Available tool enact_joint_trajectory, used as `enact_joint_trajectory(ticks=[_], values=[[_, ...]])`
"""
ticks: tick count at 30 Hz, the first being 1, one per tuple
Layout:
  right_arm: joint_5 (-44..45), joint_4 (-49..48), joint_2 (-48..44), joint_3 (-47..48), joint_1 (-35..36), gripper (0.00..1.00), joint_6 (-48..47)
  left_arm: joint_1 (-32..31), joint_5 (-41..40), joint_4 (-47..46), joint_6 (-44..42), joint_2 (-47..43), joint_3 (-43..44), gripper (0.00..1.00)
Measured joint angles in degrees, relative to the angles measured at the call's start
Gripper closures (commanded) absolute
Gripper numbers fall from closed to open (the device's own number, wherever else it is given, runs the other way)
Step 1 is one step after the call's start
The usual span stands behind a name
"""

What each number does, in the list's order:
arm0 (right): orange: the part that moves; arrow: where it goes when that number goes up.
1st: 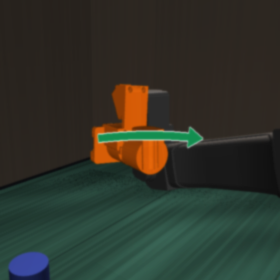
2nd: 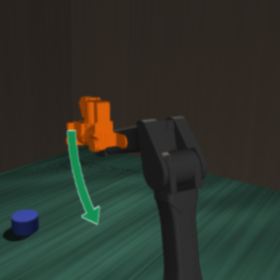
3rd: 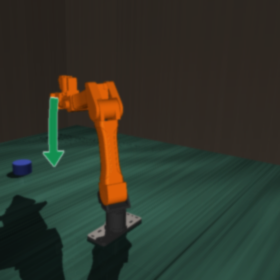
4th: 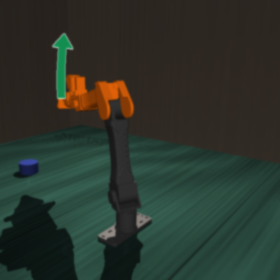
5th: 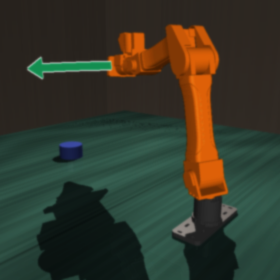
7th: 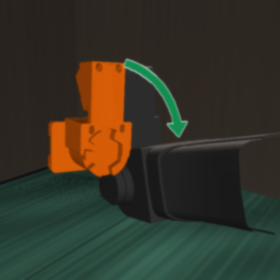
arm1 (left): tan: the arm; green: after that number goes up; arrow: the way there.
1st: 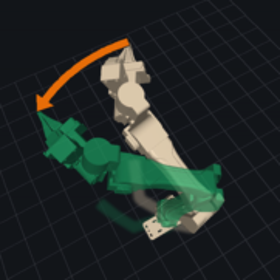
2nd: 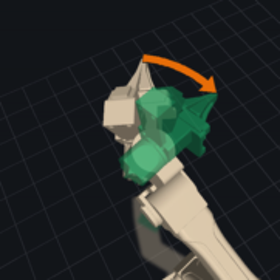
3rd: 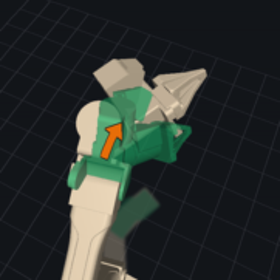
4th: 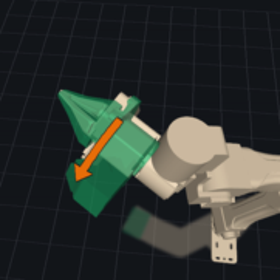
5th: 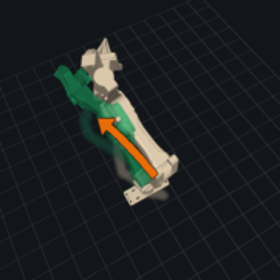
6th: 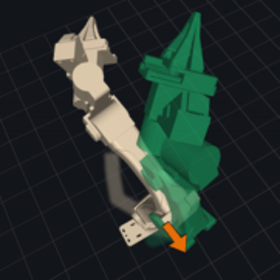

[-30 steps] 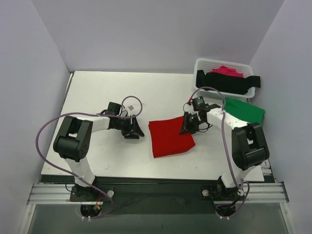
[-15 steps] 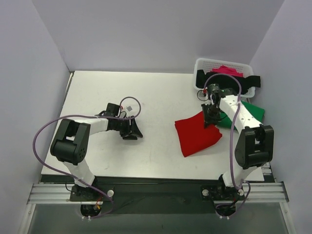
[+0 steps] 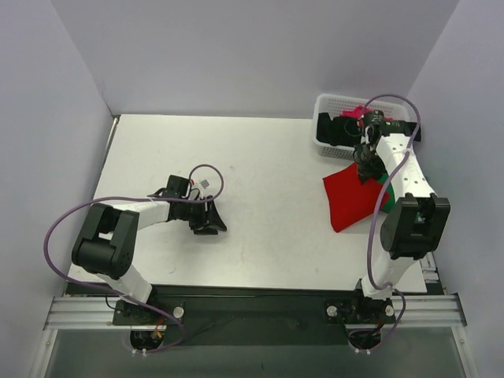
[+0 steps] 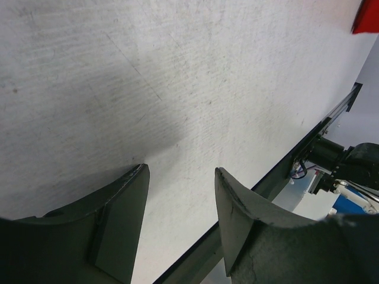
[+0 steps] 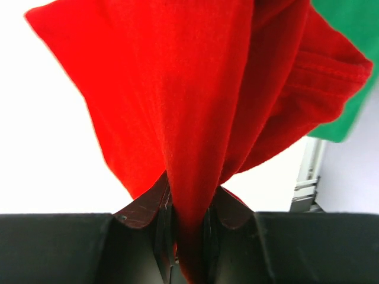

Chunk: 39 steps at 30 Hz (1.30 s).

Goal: Fold and stack the t-shirts
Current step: Put the neatly folded tshirt into the corner of the board with the right arm

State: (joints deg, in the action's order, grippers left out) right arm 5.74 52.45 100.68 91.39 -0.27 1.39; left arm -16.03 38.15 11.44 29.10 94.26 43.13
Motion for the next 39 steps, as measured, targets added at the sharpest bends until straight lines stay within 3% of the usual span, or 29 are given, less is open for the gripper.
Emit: enact_joint_trajectory(ticks=[16,31,39], values=[[-1.3,8.7,8.4,25.9,-3.3,1.00,-0.2,0.1,0.4,-2.5,1.4,-2.0,-3.2,0.41],[-8.0,11.4,8.7,27.2,-13.3,1.00,0.9,0.1,1.2,-3.4,1.7,-1.6,-3.4,0.41],[-7.6,10.2,12.9,27.1,-14.0,1.00,1.5,0.1,1.3,-3.3,1.7,-1.6,-3.4,0.41]])
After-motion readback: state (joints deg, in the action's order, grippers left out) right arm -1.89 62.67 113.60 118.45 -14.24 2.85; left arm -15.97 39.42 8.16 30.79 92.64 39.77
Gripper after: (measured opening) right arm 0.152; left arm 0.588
